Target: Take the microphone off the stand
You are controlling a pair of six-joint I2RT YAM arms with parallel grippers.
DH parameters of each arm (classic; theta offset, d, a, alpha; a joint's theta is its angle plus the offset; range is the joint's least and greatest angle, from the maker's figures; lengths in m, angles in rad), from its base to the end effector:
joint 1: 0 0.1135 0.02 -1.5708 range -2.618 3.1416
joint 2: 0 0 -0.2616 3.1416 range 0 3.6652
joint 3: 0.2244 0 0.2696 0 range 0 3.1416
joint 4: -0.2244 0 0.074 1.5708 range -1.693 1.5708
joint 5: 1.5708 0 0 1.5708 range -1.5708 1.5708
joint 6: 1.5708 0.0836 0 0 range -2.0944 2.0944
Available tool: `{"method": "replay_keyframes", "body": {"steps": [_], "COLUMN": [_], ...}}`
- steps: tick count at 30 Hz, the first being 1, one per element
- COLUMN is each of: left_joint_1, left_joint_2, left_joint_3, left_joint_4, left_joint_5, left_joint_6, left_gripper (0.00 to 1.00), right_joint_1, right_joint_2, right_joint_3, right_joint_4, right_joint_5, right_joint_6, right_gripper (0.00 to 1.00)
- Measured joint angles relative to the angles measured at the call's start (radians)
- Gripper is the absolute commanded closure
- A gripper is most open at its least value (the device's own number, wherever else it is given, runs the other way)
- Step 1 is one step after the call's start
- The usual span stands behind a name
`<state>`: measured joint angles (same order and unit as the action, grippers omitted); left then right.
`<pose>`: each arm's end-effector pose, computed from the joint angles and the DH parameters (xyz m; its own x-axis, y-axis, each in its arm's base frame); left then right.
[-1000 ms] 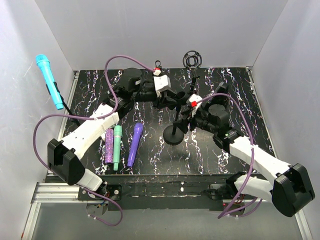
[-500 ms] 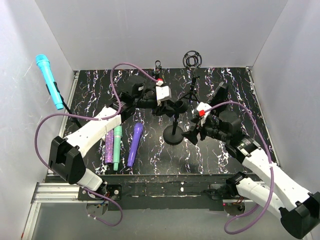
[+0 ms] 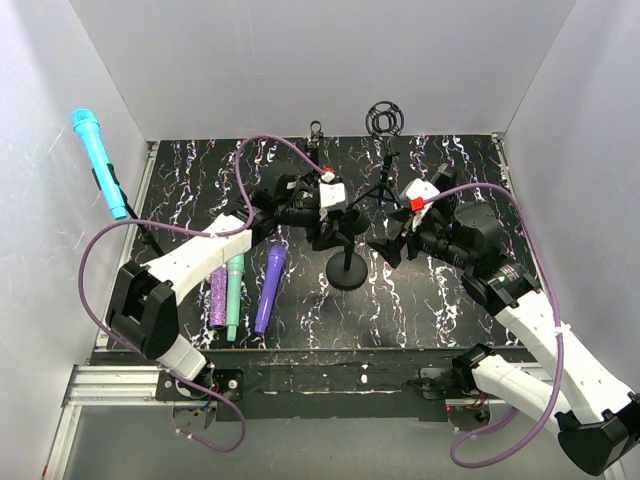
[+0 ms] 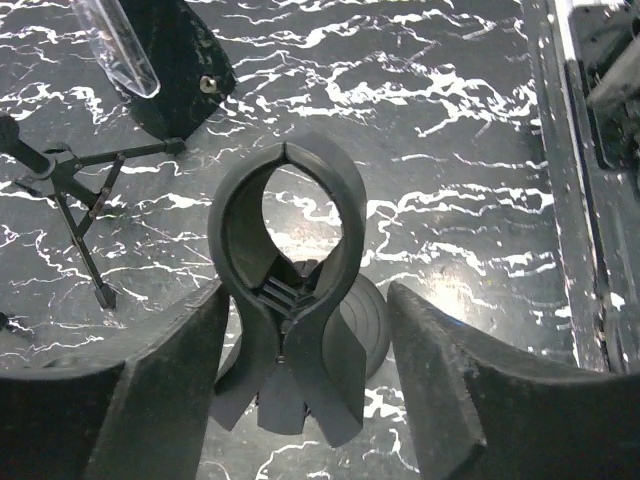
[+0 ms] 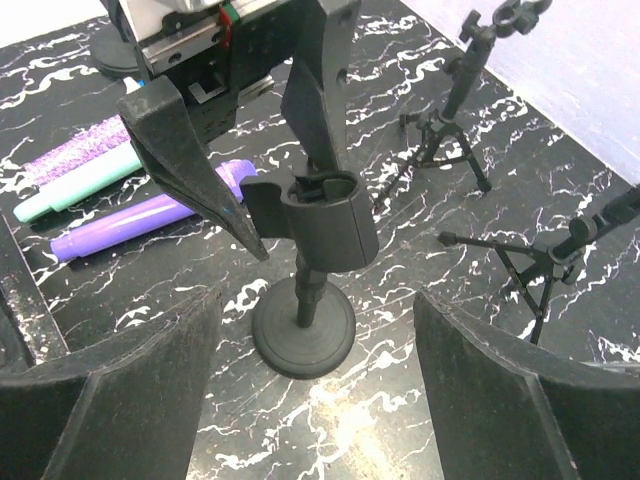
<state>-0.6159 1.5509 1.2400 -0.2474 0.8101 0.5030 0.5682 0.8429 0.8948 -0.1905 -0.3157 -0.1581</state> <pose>0.2875 -0.2776 0.2820 0.0549 0.3683 -0.9281 0.9968 0.0346 0.0727 0.2029 0.1603 0.3611 0.0063 -0.1735 -0.9848 -0.7794 0.6161 -0.1136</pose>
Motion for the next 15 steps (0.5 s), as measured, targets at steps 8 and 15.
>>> {"method": "replay_keyframes", "body": {"steps": [8,15], "left_joint_1": [-0.014,-0.014], "left_joint_2": [0.049,0.108], "left_joint_3": [0.062,0.128], "left_joint_4": [-0.05,-0.084], "left_joint_5": [0.008,0.023], "left_joint_6": [0.004,0.051], "left_gripper": [0.4,0.77], "right_joint_1": [-0.059,-0.108], "right_joint_2": [0.006,0.006], "right_joint_3": [0.0,0.0], "right_joint_4": [-0.033,-0.04], "right_joint_5": [0.003,0.003], "right_joint_6": [0.017,0.035], "right_gripper": [0.17,0.17]}}
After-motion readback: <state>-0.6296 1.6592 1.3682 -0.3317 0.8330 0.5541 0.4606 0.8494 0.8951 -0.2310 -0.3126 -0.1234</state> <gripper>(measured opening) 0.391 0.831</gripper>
